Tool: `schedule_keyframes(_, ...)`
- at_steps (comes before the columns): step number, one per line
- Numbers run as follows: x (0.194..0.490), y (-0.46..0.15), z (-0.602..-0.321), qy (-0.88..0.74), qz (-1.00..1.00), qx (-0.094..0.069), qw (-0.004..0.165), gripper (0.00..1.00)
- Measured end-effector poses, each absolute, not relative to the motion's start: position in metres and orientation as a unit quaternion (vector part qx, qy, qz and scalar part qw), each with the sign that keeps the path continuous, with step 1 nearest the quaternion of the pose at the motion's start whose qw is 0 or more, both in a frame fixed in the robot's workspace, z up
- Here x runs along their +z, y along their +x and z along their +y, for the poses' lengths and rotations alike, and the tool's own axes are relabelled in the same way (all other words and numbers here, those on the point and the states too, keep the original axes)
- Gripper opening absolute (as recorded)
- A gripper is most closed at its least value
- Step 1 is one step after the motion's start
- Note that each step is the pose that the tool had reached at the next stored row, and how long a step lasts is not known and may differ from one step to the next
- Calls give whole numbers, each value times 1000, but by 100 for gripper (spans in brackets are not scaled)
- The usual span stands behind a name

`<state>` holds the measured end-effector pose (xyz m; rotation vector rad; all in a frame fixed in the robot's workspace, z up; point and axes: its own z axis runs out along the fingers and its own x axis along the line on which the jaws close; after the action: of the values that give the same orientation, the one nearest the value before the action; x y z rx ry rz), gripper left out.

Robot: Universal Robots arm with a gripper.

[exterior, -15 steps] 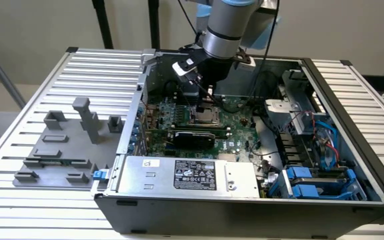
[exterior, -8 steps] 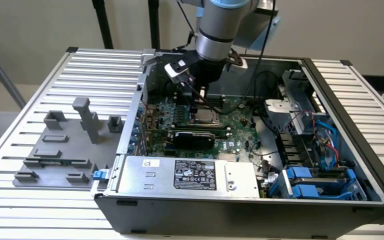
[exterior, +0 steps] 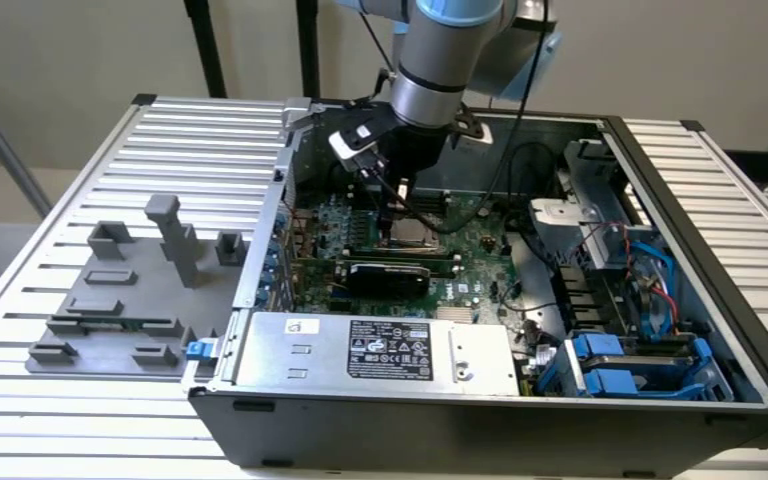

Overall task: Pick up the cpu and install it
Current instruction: 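Close the cpu cover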

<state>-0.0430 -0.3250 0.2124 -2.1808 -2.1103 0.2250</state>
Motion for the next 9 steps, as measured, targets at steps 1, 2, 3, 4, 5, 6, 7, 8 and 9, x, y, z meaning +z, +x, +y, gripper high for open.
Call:
schedule_keyframes(1, 211, -43, -325, -716, -693, 74, 49, 11)
schedule_keyframes(2, 210, -43, -325, -716, -693, 74, 49, 11)
schedule_keyframes(3, 209, -43, -325, -716, -693, 74, 49, 11)
schedule_keyframes(4, 208, -43, -325, -716, -693, 74, 49, 11)
schedule_keyframes(5, 207, -43, -325, -716, -693, 74, 49, 11)
schedule_keyframes(6, 207, -43, -325, -716, -693, 74, 49, 11)
schedule_keyframes(7, 206, -43, -325, -716, -693, 74, 49, 11)
schedule_keyframes(8, 205, -43, -325, -716, -693, 74, 49, 11)
schedule_keyframes(9, 205, -43, -325, -716, -693, 74, 49, 11)
